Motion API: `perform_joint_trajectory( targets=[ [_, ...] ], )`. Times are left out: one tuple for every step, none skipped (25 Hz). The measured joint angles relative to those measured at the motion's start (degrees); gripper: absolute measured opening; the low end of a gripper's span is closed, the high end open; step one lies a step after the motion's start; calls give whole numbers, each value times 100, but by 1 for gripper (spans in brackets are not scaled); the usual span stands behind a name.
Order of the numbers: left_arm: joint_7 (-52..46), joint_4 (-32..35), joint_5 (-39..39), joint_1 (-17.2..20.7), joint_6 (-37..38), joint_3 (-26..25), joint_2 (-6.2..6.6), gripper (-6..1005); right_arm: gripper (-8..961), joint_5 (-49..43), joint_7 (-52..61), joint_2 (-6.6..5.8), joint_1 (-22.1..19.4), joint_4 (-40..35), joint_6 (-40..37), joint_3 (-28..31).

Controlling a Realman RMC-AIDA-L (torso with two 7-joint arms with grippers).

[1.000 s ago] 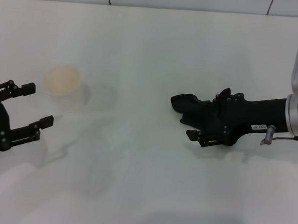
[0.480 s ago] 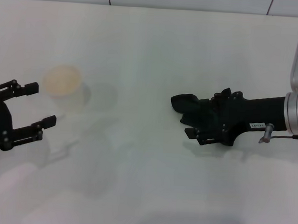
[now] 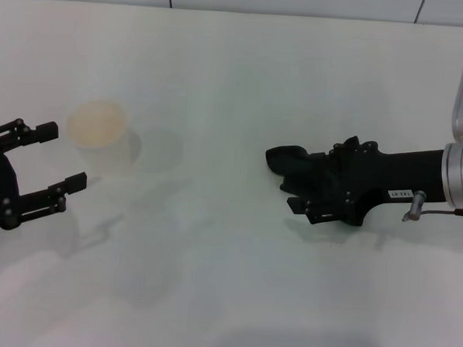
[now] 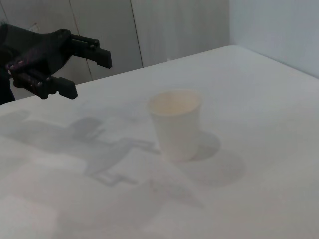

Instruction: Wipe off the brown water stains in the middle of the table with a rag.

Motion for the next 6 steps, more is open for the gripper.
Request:
perform_joint_trajectory(
  targets=[
    [0,-6,-5,2,1,0,0,767,845,0,0,0,1,2,0,0],
    [0,-9,-6,4,2,0,0,767,845,0,0,0,4,4,-1,0],
    [0,-10,-6,6,3,0,0,767,845,1,0,0,7,5,-3,0],
    [0,-11,-6,8,4,0,0,767,845,1,0,0,10,6,-9,0],
    [0,-11,-6,9,4,0,1,767,845,1,0,0,10,7,-12,0],
    [0,-11,-6,9,5,0,1,767,845,0,0,0,11,8,-15,0]
  ],
)
